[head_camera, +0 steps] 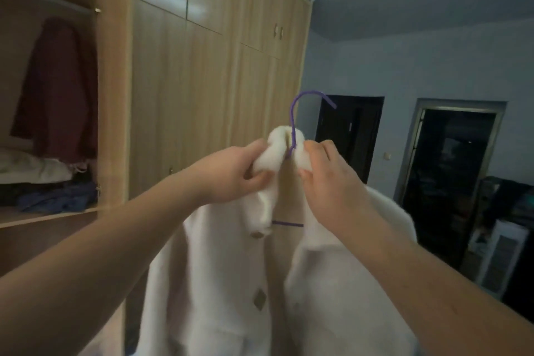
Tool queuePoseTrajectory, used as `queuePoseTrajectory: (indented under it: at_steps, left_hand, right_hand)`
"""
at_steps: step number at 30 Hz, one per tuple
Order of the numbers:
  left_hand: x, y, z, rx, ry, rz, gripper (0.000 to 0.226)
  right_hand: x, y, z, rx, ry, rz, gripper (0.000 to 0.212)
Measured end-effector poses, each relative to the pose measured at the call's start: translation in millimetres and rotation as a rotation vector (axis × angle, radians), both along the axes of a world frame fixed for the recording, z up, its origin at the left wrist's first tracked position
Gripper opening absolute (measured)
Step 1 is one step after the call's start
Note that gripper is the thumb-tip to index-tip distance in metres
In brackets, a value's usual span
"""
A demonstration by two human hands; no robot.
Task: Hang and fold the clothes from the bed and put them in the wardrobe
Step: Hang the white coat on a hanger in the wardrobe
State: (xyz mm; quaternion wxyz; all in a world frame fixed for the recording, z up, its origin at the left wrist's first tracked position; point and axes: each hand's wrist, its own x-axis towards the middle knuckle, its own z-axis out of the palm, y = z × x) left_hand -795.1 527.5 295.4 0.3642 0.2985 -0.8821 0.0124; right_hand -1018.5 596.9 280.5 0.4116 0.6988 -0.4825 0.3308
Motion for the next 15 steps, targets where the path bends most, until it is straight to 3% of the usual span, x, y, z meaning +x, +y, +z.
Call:
queuePoseTrajectory:
  at_steps: [3,6,11,13,15]
  left_hand:
    - [34.4,-13.7,6.5,-0.032,0.078,0.039,0.026]
    - [79.1,-34.1,7.4,-0.053,0.134,0.1,0.034]
    - [151.7,-68.4,-4.6,-0.094,0.064,0.164,0.028]
    - [184.6,-79.6,-4.1,-0.098,0.048,0.133,0.028]
    - [223.1,-89.4,-0.4,-0.041,0.02,0.11,0.03]
  right_hand:
    - [5.4,-16.6,18.9,0.189,-0.276,0.241,0.044]
    - [14.7,-38.2,29.6,0.421,-0.34,0.182,0.05]
    - [69.1,-59.0,41.8,1.132,-0.439,0.249,0.046]
    - [96.7,-72.1,42.0,1.186,-0.432,0.248,0.038]
    - [132.3,-88.2,38.2,1.031,-0.375,0.197,0.032]
